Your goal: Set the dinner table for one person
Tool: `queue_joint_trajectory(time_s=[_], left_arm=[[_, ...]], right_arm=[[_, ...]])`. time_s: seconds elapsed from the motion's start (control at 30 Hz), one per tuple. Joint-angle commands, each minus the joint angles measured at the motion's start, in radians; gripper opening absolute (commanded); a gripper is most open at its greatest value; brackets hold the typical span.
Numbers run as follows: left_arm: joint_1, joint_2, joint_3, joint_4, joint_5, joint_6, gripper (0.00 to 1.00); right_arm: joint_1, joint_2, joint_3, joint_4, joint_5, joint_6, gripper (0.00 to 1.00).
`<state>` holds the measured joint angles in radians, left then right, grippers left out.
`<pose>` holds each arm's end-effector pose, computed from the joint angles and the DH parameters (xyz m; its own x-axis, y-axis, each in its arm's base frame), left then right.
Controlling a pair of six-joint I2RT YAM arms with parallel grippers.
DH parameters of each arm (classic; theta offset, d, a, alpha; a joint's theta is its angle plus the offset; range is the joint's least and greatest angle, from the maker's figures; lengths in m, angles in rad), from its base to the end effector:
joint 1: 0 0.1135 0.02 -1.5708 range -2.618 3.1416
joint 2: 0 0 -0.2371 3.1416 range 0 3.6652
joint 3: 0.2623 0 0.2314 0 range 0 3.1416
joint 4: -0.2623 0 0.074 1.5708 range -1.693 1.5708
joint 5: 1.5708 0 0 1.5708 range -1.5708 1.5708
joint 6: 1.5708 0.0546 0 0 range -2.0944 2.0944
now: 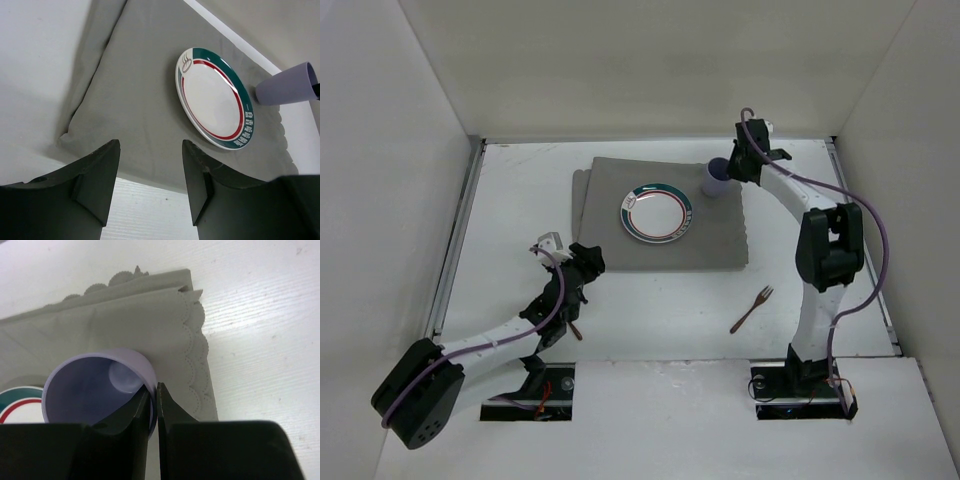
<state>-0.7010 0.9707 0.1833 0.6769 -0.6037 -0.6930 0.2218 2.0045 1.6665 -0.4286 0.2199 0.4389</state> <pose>0.1763 -0.1082 0.1801 -0.1286 -0.5797 -0.8046 0.0229 0.8094 -0.5868 0.4338 0.0856 0.2229 -0.6387 0.2811 -0.7163 0.2320 0.9579 0.1691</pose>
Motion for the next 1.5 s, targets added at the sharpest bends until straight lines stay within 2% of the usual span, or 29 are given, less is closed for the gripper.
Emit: queue_joint_trajectory(time_s=[0.0, 0.23, 0.37, 0.47, 0.63, 0.73, 0.83, 0.9, 0.93, 0.97, 1.03, 1.07, 1.1, 1.23, 1.47], left_arm=[[-0.004, 0.006, 0.012, 0.05, -0.011, 0.006, 0.5], [-0.007, 0.006, 0.015, 0.05, -0.016, 0.012, 0.5], [-0.007, 0.005, 0.018, 0.05, -0.011, 0.015, 0.5], [-0.01, 0.011, 0.024, 0.049, -0.011, 0.021, 0.5], [-0.039, 0.023, 0.05, 0.041, -0.008, 0.056, 0.51], [-0.079, 0.052, 0.079, 0.043, -0.007, 0.098, 0.52], [-0.157, 0.117, 0.143, 0.05, 0.054, 0.176, 0.51], [-0.223, 0.181, 0.209, 0.041, 0.137, 0.252, 0.48], [-0.272, 0.227, 0.246, 0.039, 0.177, 0.292, 0.47], [-0.309, 0.259, 0.272, 0.036, 0.195, 0.321, 0.46], [-0.419, 0.342, 0.347, 0.0, 0.217, 0.392, 0.43], [-0.471, 0.379, 0.387, -0.031, 0.217, 0.42, 0.41], [-0.501, 0.405, 0.415, -0.049, 0.217, 0.438, 0.4], [-0.61, 0.52, 0.53, -0.099, 0.237, 0.498, 0.41], [-0.694, 0.715, 0.688, -0.115, 0.226, 0.544, 0.5]], right_arm=[[-0.009, 0.022, 0.071, -0.01, 0.009, -0.023, 0.15], [-0.008, 0.079, 0.13, -0.056, 0.036, -0.052, 0.2], [-0.008, 0.077, 0.145, -0.062, 0.035, -0.052, 0.3], [-0.008, 0.062, 0.157, -0.064, 0.033, -0.049, 0.42], [-0.008, -0.053, 0.131, -0.038, 0.03, -0.046, 0.63], [-0.008, -0.163, 0.086, -0.015, 0.03, -0.04, 0.7], [-0.008, -0.326, -0.054, 0.06, 0.038, -0.035, 0.74], [-0.008, -0.456, -0.201, 0.141, 0.048, -0.008, 0.72], [-0.008, -0.53, -0.297, 0.195, 0.056, 0.015, 0.69], [-0.008, -0.606, -0.403, 0.261, 0.062, 0.039, 0.6], [-0.012, -0.757, -0.624, 0.393, 0.081, 0.095, 0.32], [-0.016, -0.829, -0.728, 0.449, 0.093, 0.13, 0.22], [-0.022, -0.89, -0.825, 0.493, 0.101, 0.171, 0.18], [-0.051, -1.023, -1.057, 0.585, 0.104, 0.253, 0.16], [-0.146, -1.096, -1.16, 0.619, 0.029, 0.254, 0.23]])
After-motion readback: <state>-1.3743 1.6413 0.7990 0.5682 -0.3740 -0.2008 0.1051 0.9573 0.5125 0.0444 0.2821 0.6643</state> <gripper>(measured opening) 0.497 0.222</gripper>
